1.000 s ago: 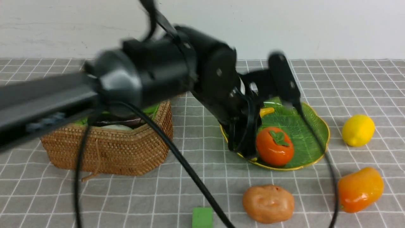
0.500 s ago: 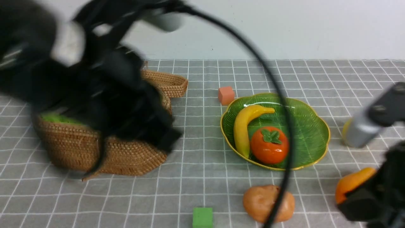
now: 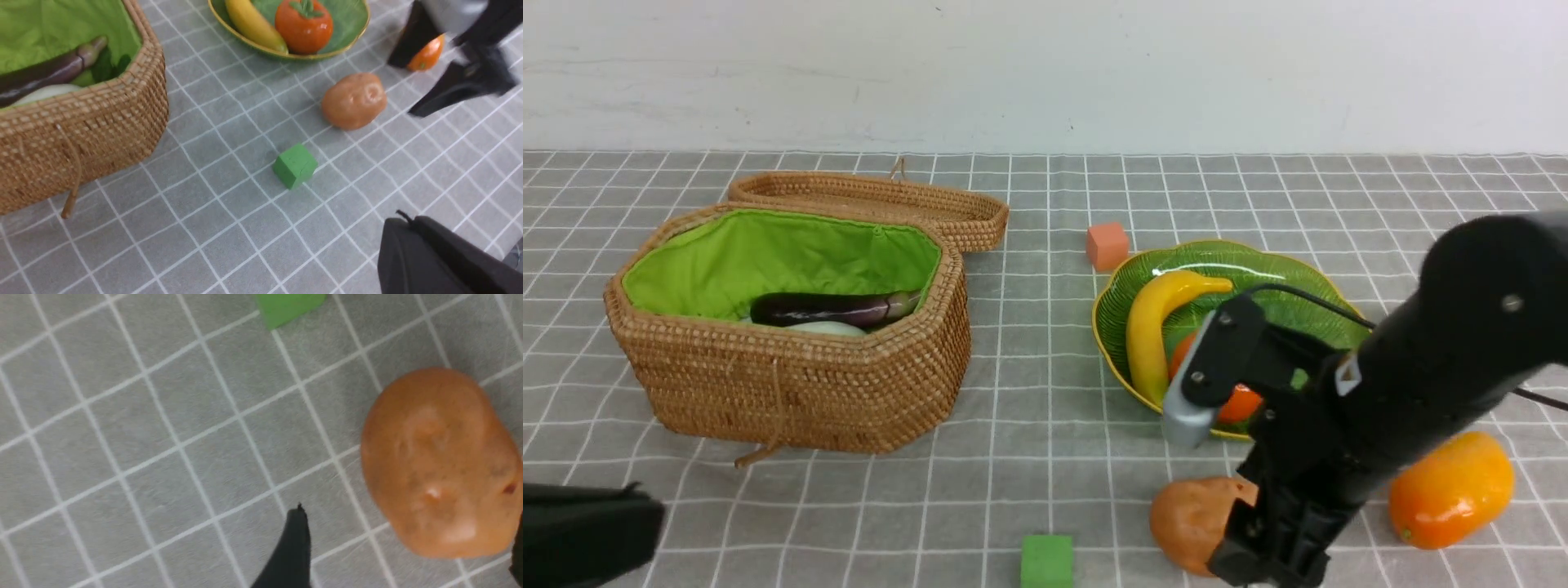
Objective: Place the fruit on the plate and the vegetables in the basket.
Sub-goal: Use the right arm to grab a potato and put it into the left basket
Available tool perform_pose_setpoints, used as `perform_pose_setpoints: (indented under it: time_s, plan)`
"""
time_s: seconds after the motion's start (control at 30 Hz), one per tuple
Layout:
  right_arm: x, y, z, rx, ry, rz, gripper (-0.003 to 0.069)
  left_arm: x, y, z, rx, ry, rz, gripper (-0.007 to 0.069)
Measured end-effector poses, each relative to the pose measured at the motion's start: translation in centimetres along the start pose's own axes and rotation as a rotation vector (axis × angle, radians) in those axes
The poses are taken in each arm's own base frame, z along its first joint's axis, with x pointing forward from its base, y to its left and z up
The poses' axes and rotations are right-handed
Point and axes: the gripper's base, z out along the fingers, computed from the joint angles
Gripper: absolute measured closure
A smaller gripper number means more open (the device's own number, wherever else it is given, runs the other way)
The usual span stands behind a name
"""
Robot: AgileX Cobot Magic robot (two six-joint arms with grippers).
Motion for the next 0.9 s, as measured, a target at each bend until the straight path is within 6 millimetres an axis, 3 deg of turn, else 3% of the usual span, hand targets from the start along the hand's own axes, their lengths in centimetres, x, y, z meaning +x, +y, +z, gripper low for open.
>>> perform_pose_setpoints:
  time_s: [0.13, 0.4, 0.6, 0.9]
  plan:
    - [-0.1, -1.5, 2.5, 0.077, 0.020, -0.092, -0.0010, 0.1, 0.1, -0.7, 0.002, -0.028, -0.002, 0.0638]
    - [0.1, -2.3, 6.4, 0.095, 0.124, -0.199, 0.0005, 0.1, 0.1, -0.7, 0.001, -0.029, -0.001, 0.0638]
    - [-0.1, -2.1, 7.4, 0.095, 0.156, -0.251, 0.0019, 0.1, 0.1, -0.7, 0.000, -0.029, -0.001, 0.0638]
    - [-0.3, -2.1, 6.9, 0.100, 0.142, -0.189, 0.0025, 0.1, 0.1, -0.7, 0.000, -0.029, -0.004, 0.0638]
